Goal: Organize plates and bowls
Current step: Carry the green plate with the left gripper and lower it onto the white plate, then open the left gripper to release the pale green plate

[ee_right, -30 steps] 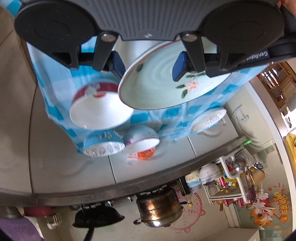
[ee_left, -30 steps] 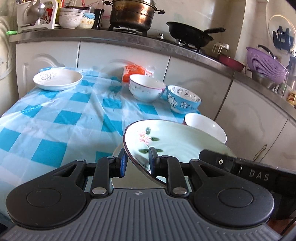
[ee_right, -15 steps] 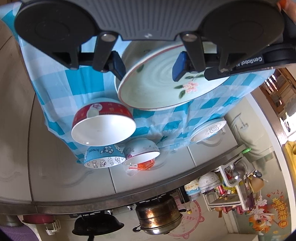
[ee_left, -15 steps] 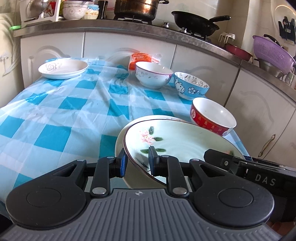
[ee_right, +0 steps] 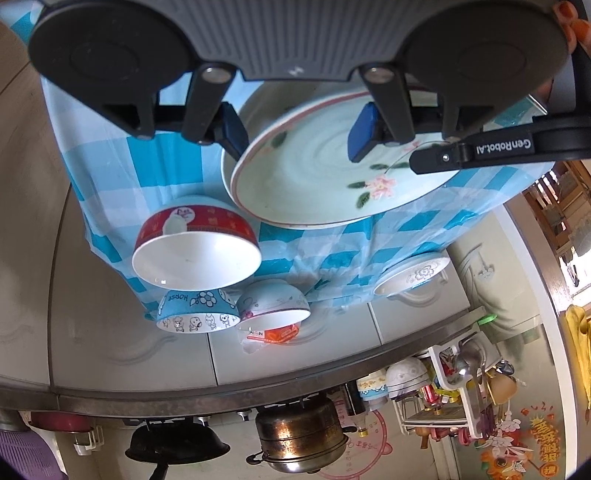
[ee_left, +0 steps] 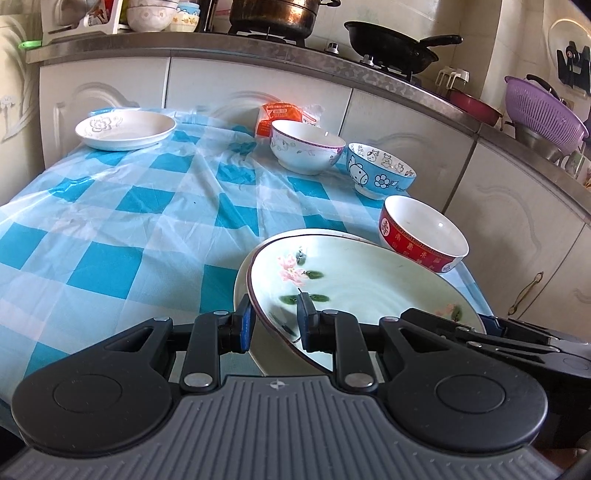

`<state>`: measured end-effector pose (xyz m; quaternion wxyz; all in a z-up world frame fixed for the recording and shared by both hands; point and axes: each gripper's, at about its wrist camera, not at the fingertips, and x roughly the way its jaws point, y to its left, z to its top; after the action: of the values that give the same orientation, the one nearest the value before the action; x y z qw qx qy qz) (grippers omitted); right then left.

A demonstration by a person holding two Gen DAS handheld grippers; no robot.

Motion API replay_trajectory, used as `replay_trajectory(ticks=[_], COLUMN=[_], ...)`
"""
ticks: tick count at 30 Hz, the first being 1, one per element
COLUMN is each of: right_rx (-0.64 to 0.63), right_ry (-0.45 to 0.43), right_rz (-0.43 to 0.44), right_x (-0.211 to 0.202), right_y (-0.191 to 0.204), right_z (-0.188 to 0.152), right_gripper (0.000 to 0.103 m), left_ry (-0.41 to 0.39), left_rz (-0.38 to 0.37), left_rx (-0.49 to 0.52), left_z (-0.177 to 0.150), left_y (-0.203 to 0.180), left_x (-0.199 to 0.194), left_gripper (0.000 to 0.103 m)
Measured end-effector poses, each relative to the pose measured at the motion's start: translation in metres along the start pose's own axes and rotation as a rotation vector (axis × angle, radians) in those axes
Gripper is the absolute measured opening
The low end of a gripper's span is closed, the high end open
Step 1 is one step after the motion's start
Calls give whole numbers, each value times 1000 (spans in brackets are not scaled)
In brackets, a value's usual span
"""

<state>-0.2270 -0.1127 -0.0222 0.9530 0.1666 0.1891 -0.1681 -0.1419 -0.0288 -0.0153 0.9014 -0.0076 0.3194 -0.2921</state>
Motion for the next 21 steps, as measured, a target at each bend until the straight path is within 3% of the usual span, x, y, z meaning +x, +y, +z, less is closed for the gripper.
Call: replay_trajectory(ticks=[4,13,19,21], right_rx=[-3,-48,23,68], right_ry=[9,38,70,78], right_rz=[-5,-35,-11,7], right_x=[-1,1,2,0], right_y=[2,10,1,-3], right_z=[0,4,12,14], right_gripper=[61,64,64,65], left_ry=[5,9,39,42], left_rz=[-22,-37,-74,-92], left_rx=[-6,1,-2,2], left_z=[0,0,3,3], left_y=[1,1,3,4], left_x=[-1,-1,-2,-4], left_gripper=[32,33,39,45])
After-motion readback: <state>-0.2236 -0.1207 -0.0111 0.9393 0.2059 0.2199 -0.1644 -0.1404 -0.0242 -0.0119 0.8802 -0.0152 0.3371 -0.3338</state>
